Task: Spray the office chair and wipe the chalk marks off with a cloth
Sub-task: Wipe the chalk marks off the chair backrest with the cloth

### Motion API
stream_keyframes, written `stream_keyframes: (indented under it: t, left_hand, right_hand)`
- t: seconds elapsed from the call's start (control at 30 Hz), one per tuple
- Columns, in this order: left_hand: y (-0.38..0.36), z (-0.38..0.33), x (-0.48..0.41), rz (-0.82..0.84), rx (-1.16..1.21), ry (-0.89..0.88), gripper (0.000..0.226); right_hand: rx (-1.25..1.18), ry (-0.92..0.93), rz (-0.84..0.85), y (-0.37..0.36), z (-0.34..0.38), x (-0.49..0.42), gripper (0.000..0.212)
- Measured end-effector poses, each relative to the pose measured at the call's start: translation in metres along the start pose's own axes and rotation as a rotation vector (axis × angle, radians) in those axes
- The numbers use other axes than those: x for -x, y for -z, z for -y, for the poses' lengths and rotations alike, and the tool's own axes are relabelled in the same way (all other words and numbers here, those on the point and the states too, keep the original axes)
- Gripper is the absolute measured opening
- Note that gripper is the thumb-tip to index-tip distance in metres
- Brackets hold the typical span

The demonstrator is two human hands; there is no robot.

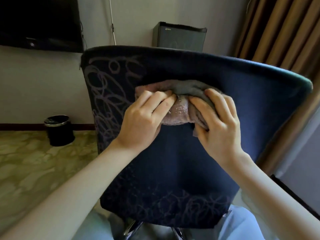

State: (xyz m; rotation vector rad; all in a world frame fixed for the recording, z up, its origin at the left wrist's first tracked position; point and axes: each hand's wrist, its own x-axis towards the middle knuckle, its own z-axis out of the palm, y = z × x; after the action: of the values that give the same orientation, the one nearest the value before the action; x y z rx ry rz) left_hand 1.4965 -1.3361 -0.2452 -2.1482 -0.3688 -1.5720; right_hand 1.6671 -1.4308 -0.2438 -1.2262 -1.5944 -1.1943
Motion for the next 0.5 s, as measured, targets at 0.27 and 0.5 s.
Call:
stream_keyframes:
  t: [0.27, 0.5]
  left_hand:
    - [-0.039, -0.026, 0.061, 0.056, 0.089, 0.012, 0.032]
    - [-0.059, -0.051, 0.078, 0.077, 0.072, -0.050, 0.018]
  right_hand:
    - [0.027, -0.063, 0.089, -0.012, -0.008, 0.079, 0.033]
    - [0.007, -0.111, 0.109, -0.007, -0.025, 0.116, 0.029]
